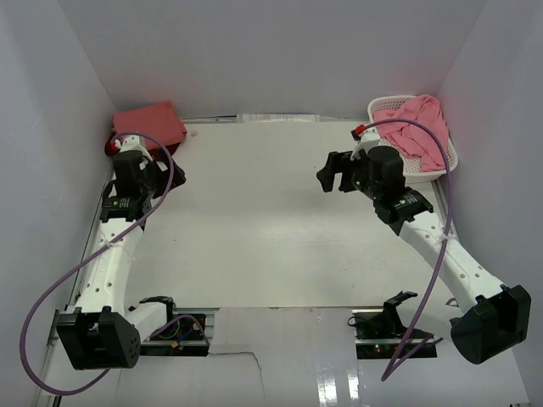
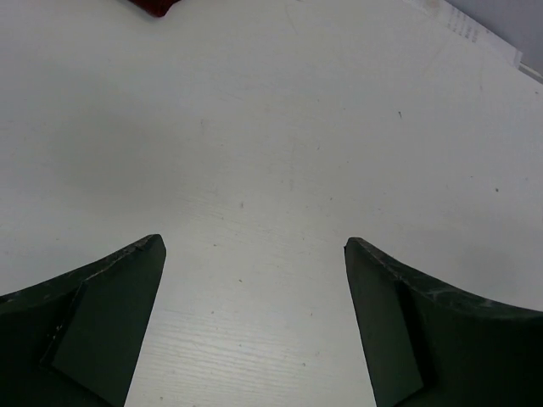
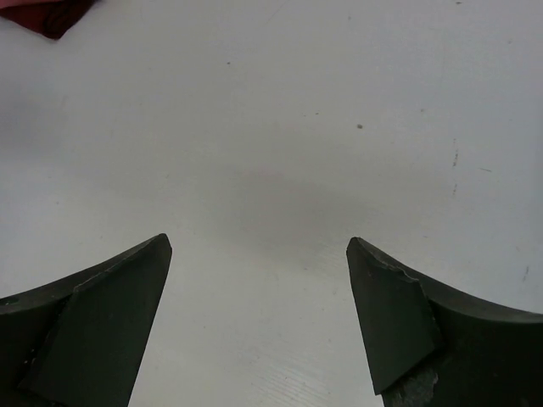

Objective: Fold and stack the t-shirts
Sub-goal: Grab crumpled tshirt from bin with the right arm, then move the tshirt to the center of the board, then flatten out the tshirt

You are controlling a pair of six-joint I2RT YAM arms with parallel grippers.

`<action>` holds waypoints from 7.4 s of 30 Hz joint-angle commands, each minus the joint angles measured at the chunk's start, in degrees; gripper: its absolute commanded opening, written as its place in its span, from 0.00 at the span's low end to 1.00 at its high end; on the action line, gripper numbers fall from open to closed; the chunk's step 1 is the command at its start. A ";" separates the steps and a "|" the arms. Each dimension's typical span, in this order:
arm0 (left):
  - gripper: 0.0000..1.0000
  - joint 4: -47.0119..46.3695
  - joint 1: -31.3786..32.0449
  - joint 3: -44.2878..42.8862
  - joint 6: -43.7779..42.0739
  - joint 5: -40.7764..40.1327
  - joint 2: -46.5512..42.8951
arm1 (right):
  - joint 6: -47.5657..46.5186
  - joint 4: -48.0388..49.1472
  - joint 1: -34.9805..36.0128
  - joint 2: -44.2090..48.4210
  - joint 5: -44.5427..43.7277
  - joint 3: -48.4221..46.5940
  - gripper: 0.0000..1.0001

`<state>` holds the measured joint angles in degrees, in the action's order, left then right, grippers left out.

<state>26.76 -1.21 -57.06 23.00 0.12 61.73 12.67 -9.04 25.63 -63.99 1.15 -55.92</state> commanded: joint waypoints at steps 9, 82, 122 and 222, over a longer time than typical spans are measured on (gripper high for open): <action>0.98 -3.20 0.07 -0.69 -1.39 6.82 1.99 | 2.54 -12.06 -17.78 -27.90 -14.29 -26.68 0.90; 0.98 -5.85 2.16 4.68 -2.70 17.89 -0.66 | -0.80 -25.41 6.18 -14.24 6.50 -5.78 0.84; 0.11 8.22 9.47 -2.71 -3.23 13.95 35.73 | -0.98 -16.72 16.38 -29.22 21.52 -22.59 0.08; 0.01 12.26 2.35 -15.28 -1.20 15.77 35.91 | -3.35 -35.52 2.06 -12.57 -9.66 -16.58 0.08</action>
<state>39.44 0.93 -73.43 24.25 10.09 97.25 10.00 -47.68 29.28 -77.01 -3.79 -69.45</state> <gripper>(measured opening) 0.059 0.081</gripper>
